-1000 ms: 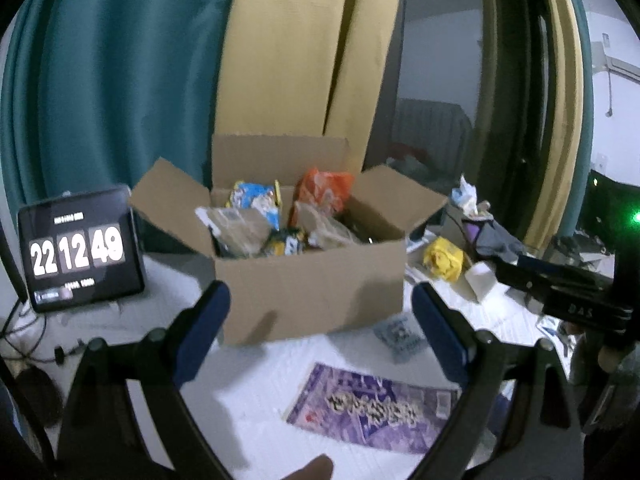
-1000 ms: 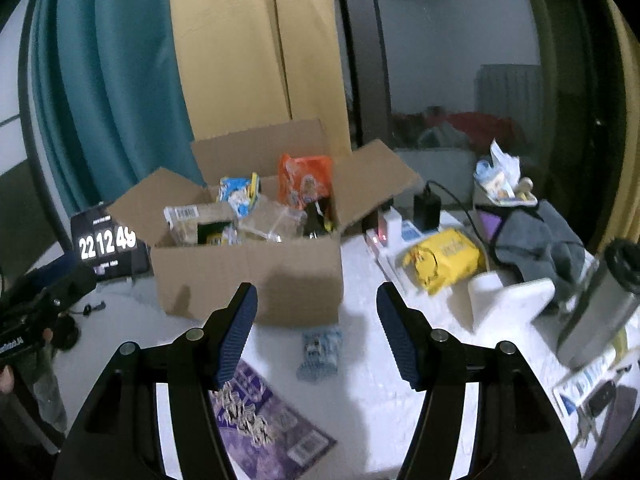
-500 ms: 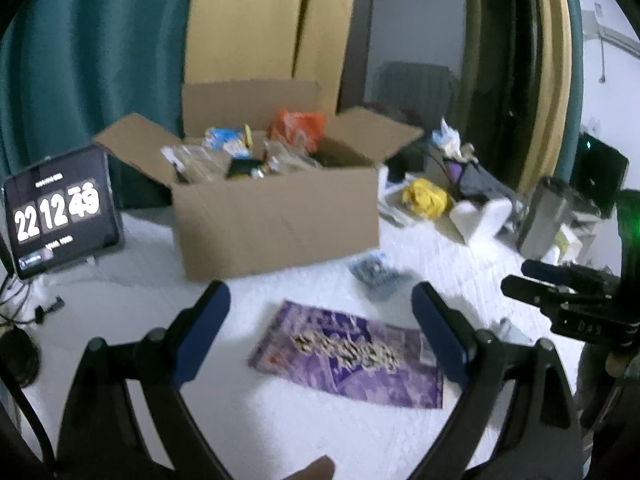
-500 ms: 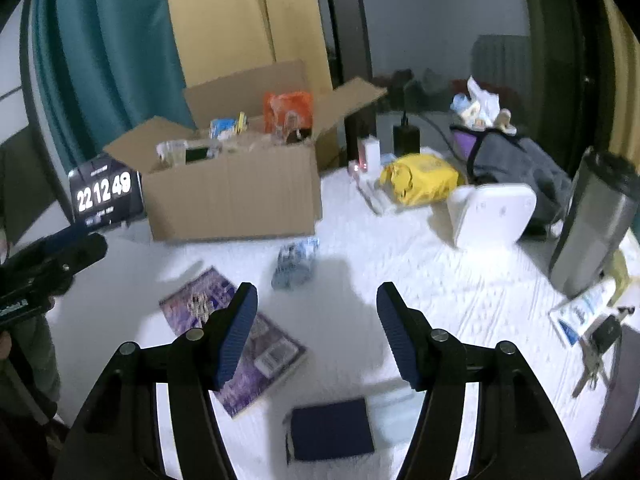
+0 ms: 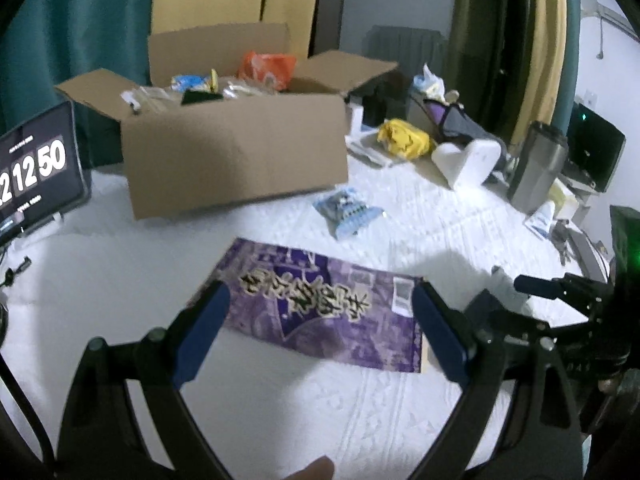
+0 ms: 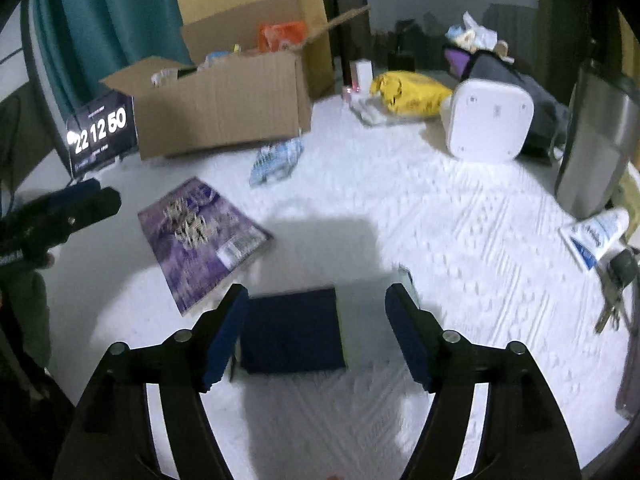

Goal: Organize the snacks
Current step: 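Move both tools back to the table toward the navy package, then grasp the navy-and-pale-green package with the right tool and lift it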

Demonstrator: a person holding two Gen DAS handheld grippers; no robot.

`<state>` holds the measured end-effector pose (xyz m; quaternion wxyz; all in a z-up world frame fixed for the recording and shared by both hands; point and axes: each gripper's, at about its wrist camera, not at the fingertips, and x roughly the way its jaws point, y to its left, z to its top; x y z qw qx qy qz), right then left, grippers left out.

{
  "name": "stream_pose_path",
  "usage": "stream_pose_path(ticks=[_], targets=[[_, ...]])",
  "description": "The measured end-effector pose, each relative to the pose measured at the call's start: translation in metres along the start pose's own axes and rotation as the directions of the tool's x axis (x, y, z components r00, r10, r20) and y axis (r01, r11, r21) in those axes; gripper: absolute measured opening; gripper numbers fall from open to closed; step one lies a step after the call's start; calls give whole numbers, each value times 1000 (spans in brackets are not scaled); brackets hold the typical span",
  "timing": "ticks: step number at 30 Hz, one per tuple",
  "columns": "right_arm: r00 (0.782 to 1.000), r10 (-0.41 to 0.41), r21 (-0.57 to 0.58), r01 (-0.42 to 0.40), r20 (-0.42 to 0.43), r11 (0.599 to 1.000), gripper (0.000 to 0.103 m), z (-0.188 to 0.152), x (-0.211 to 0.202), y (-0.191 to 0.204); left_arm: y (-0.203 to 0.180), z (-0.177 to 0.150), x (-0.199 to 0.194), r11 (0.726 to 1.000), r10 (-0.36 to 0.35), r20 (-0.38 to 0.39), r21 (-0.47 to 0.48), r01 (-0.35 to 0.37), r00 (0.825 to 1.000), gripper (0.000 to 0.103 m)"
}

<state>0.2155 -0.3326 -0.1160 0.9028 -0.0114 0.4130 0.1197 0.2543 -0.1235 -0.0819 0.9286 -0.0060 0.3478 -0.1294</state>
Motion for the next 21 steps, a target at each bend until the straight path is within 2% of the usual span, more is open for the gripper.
stream_pose_path(ticks=[5, 7, 13, 16, 19, 21], targets=[[1000, -1, -45, 1, -7, 999, 81, -7, 5, 6, -12, -4, 13, 1000, -2, -39, 22, 3, 999, 93], [1000, 22, -54, -22, -9, 998, 83, -5, 6, 9, -13, -5, 17, 1000, 1, -50, 23, 0, 999, 93], [1000, 15, -185, -17, -14, 983, 93, -10, 14, 32, -15, -12, 22, 999, 27, -76, 26, -25, 997, 93], [1000, 4, -249, -3, 4, 969, 93, -14, 17, 35, -14, -14, 25, 998, 54, -94, 28, -51, 994, 93], [999, 42, -207, -41, -2, 977, 93, -8, 16, 25, -15, -11, 30, 997, 74, -102, 22, -72, 992, 93], [1000, 30, -178, -28, 6, 984, 93, -2, 16, 16, -16, -7, 34, 996, 83, -107, 23, -81, 991, 93]])
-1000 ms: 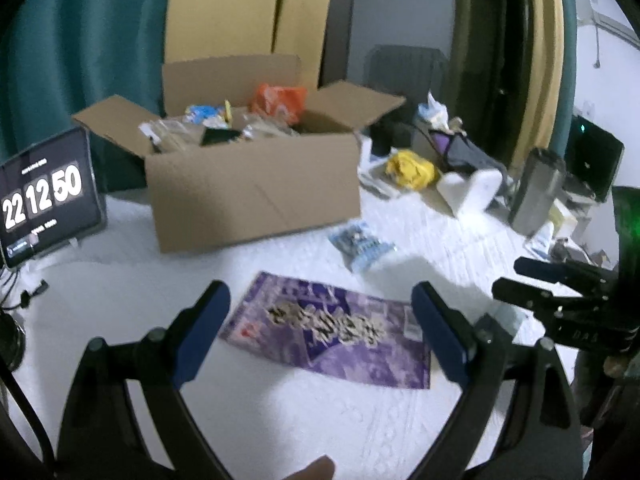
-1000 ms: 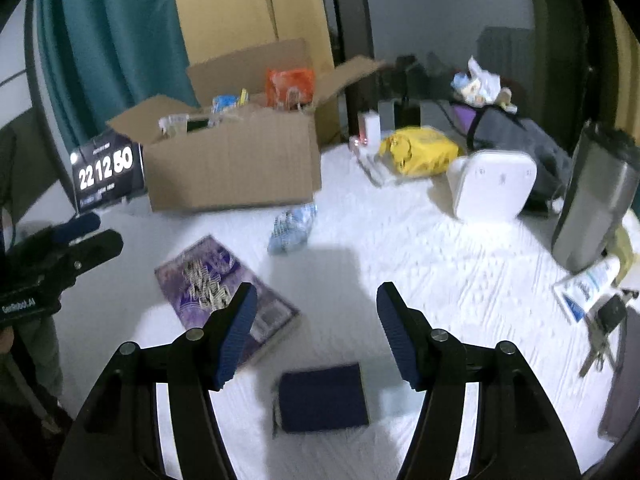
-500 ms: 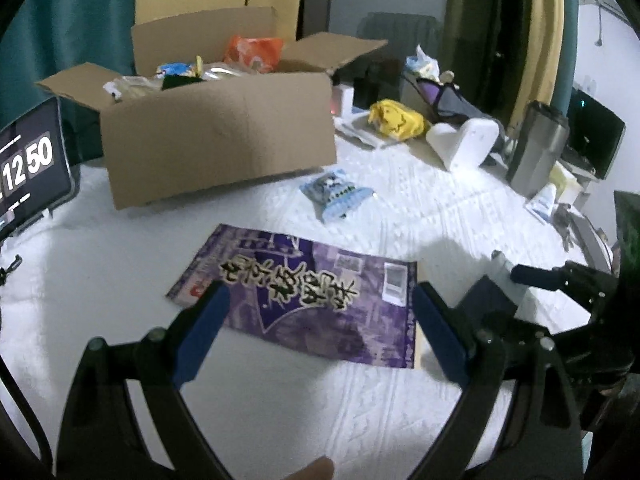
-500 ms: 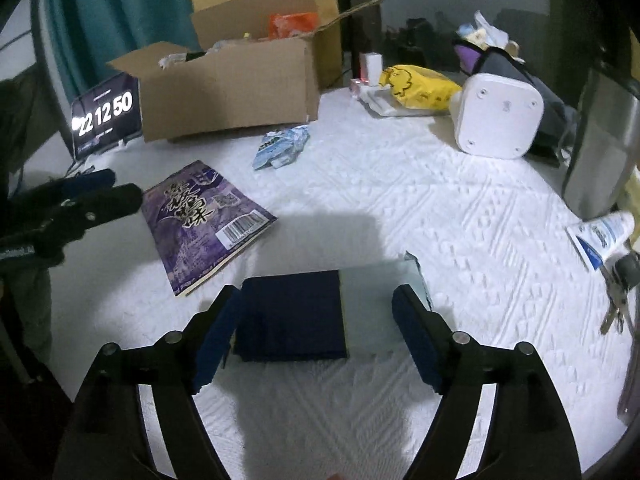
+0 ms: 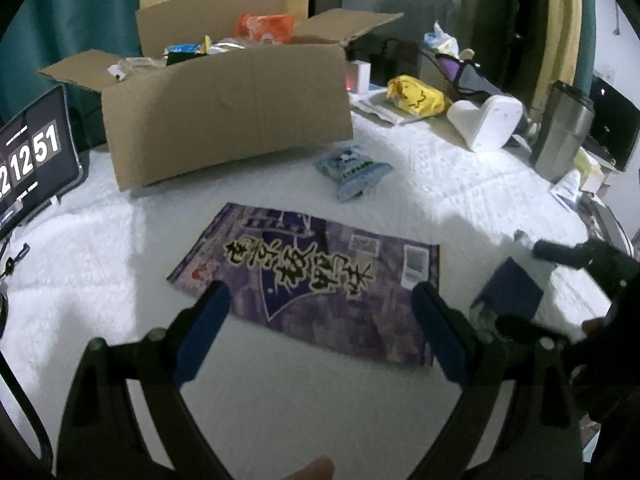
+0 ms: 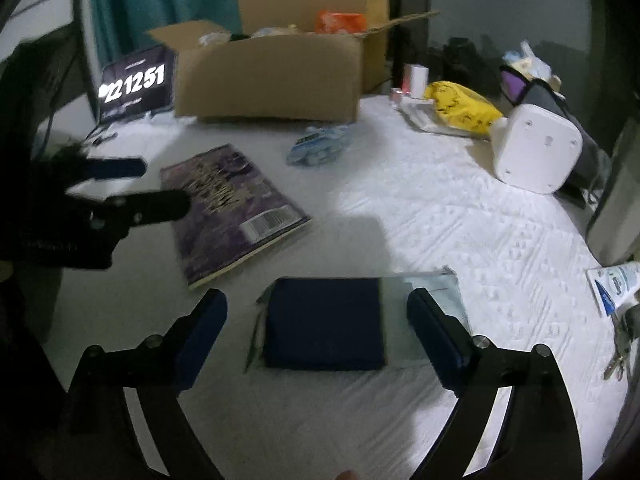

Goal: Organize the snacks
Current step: 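Grasp the navy-and-pale-green package with the right tool and lift it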

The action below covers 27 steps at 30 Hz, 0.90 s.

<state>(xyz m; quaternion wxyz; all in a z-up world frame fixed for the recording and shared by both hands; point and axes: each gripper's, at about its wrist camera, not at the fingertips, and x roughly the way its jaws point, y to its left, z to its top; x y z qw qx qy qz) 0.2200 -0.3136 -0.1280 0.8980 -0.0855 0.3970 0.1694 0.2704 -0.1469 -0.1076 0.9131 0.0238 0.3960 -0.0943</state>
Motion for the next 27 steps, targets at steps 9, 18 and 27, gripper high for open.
stream_pose_path(ticks=[9, 18, 27], targets=[[1000, 5, 162, -7, 12, 987, 93, -2, -25, -40, -14, 7, 10, 1000, -7, -21, 27, 7, 1000, 93], [992, 101, 272, -79, -71, 959, 93, -20, -12, -30, -14, 5, 15, 999, 4, -50, 50, -1, 999, 93], [992, 85, 305, -53, -93, 951, 93, 16, 23, -31, -6, 15, 20, 999, 20, -40, 28, -19, 999, 93]])
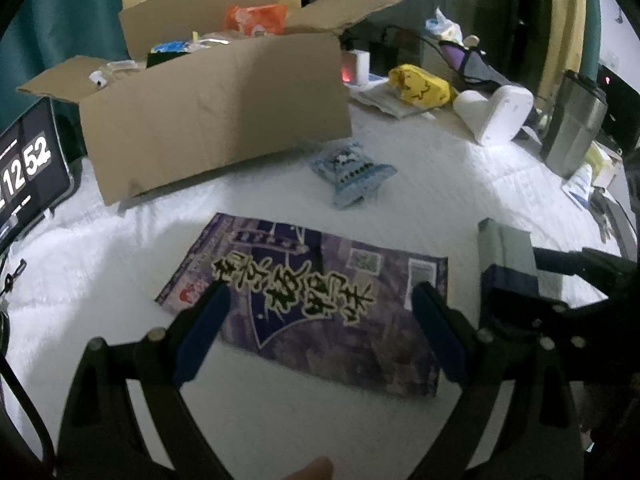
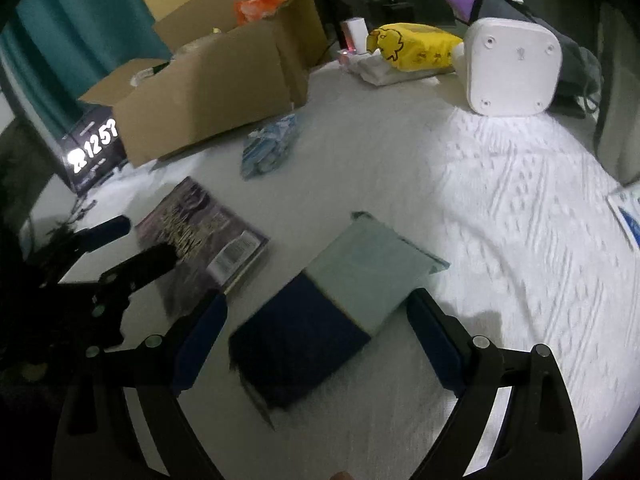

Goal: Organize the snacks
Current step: 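Grasp the navy-and-pale-green package with the right tool and lift it, then grasp the small blue-white snack bag with the left tool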

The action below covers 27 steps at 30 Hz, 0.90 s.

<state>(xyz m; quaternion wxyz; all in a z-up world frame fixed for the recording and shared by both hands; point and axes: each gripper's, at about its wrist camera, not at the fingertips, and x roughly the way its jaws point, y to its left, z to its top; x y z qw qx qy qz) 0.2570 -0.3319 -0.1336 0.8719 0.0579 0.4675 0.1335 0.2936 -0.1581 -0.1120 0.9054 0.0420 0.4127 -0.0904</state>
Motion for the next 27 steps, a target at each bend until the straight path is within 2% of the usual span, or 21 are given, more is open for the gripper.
stream_pose_path(ticks=[2, 3, 4, 5, 10, 23, 27], targets=[[1000, -26, -21, 26, 0, 999, 92, 5, 7, 3, 0, 3, 2, 1000, 2, 1, 1, -2, 1000, 93], [999, -39, -36, 39, 1, 999, 88, 6, 9, 5, 0, 4, 2, 1000, 2, 4, 2, -2, 1000, 93], [998, -63, -61, 64, 7, 996, 77, 7, 11, 6, 0, 6, 3, 1000, 2, 7, 3, -2, 1000, 93], [995, -97, -94, 98, 14, 991, 76, 7, 13, 9, -1, 9, 4, 1000, 1, 10, 5, -1, 1000, 93], [996, -85, -122, 87, 23, 989, 67, 9, 12, -2, -11, 20, 12, 1000, -3, 14, 24, 2, 1000, 93], [988, -125, -76, 132, 90, 988, 64, 20, -7, -46, -50, 63, 41, 996, -73, 29, 62, 71, 997, 93], [988, -118, -47, 123, 97, 991, 64, 22, -8, -58, -61, 72, 55, 995, -64, 18, 76, 63, 998, 93]])
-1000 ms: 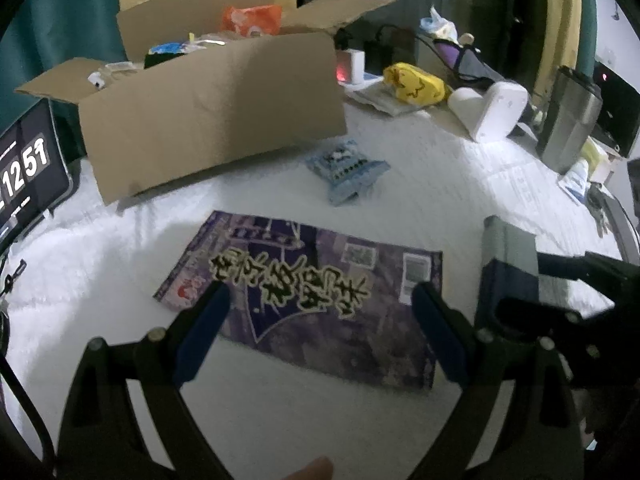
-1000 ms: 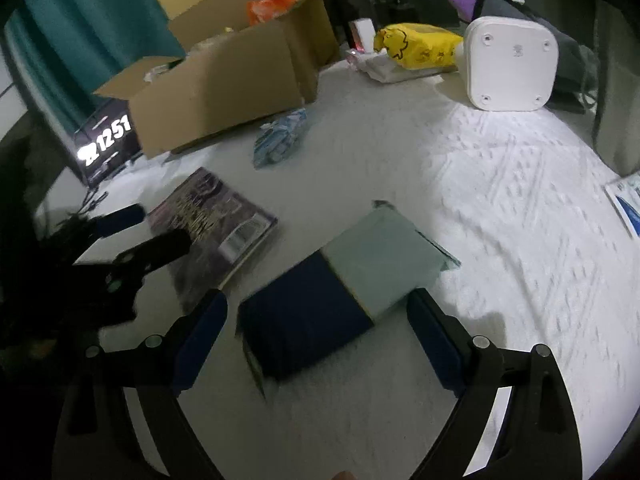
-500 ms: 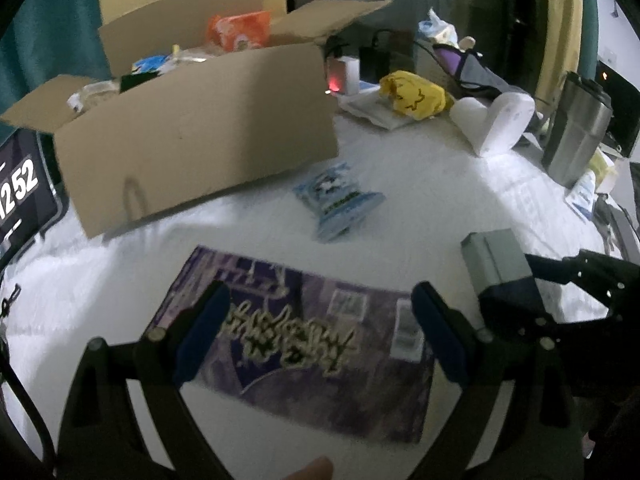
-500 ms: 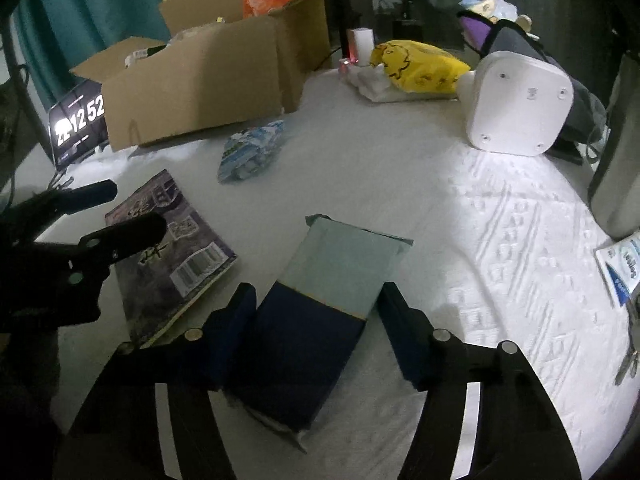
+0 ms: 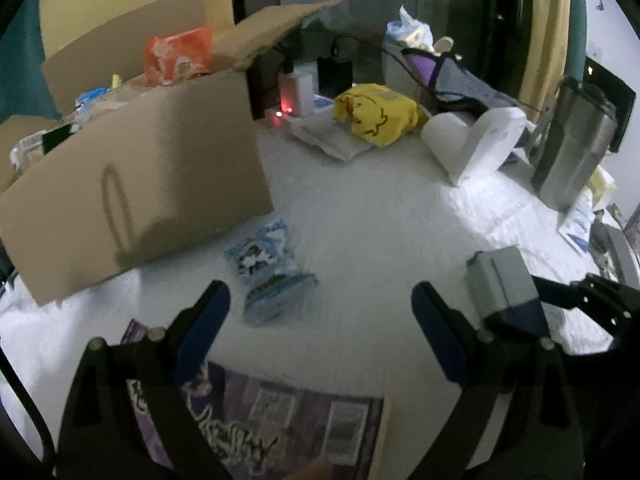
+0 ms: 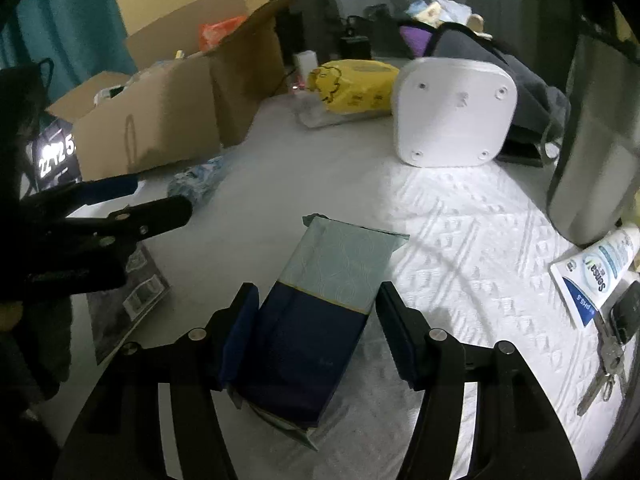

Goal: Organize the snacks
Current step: 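Grasp the small blue-white snack bag with the left tool, then carry both held packages over the box and open both tools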

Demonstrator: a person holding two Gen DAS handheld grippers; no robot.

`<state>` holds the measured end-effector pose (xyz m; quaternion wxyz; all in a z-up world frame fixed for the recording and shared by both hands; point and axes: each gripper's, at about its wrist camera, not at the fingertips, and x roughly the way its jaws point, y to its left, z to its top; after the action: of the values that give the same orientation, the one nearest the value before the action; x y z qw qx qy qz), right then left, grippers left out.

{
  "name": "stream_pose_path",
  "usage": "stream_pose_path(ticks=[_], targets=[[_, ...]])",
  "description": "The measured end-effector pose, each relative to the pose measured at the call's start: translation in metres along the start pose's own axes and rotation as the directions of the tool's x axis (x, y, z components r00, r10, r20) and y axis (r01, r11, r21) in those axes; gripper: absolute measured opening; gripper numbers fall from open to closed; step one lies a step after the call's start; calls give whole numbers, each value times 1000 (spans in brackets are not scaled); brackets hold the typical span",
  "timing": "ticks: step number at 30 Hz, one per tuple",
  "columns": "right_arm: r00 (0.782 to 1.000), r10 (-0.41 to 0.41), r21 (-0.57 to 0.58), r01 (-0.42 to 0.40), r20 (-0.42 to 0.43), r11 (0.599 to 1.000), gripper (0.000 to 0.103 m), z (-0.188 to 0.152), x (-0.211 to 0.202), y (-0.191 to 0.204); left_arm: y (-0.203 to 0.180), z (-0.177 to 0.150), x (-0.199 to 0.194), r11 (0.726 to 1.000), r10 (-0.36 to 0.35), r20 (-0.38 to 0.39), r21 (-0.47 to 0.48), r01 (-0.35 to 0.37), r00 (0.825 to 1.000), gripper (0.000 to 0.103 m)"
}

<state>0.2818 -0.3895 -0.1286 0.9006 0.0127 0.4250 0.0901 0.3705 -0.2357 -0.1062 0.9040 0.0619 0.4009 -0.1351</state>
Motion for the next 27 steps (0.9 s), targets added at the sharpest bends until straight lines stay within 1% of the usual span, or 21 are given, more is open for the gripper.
stream_pose_path(ticks=[3, 6, 7, 11, 13, 16, 17, 19, 20, 21, 22, 23, 27], targets=[[1000, 28, 25, -28, 9, 999, 64, 1, 0, -6, -1, 4, 13, 1000, -7, -26, -15, 6, 1000, 93], [999, 47, 37, -47, 2, 998, 64, 1, 2, -9, -2, 6, 20, 1000, -10, -27, -19, 10, 1000, 93], [999, 49, 39, -49, 1, 998, 64, 1, 2, -10, -1, 7, 25, 1000, -13, -38, -22, 12, 999, 93], [999, 41, 43, -41, 6, 998, 64, 3, 1, -10, 9, 11, 33, 999, 24, -43, -47, -26, 999, 93], [999, 38, 50, -39, 12, 998, 64, 4, 0, -9, 18, 15, 41, 996, 58, -59, -62, -62, 997, 93], [999, 37, 56, -38, 17, 998, 64, 8, 0, -6, 37, 18, 56, 992, 70, -99, -97, -79, 993, 92], [999, 38, 55, -39, 20, 998, 64, 10, 0, -4, 43, 18, 62, 992, 57, -114, -106, -70, 992, 92], [999, 42, 49, -44, 27, 998, 64, 14, -1, 1, 50, 16, 73, 991, 12, -150, -132, -32, 989, 84], [999, 41, 47, -43, 28, 998, 64, 16, 0, 3, 49, 16, 71, 993, 26, -133, -112, -41, 991, 73], [999, 40, 45, -41, 31, 998, 64, 16, -1, 5, 48, 17, 70, 995, 25, -131, -98, -38, 991, 61], [999, 40, 44, -41, 35, 998, 64, 17, -3, 7, 47, 17, 69, 996, 7, -129, -90, -19, 992, 54], [998, 39, 44, -40, 40, 998, 64, 17, -5, 10, 46, 18, 67, 997, -1, -129, -83, -10, 992, 44], [998, 31, 42, -34, 55, 999, 64, 19, -15, 19, 44, 11, 54, 997, -45, -120, -61, 37, 992, 42]])
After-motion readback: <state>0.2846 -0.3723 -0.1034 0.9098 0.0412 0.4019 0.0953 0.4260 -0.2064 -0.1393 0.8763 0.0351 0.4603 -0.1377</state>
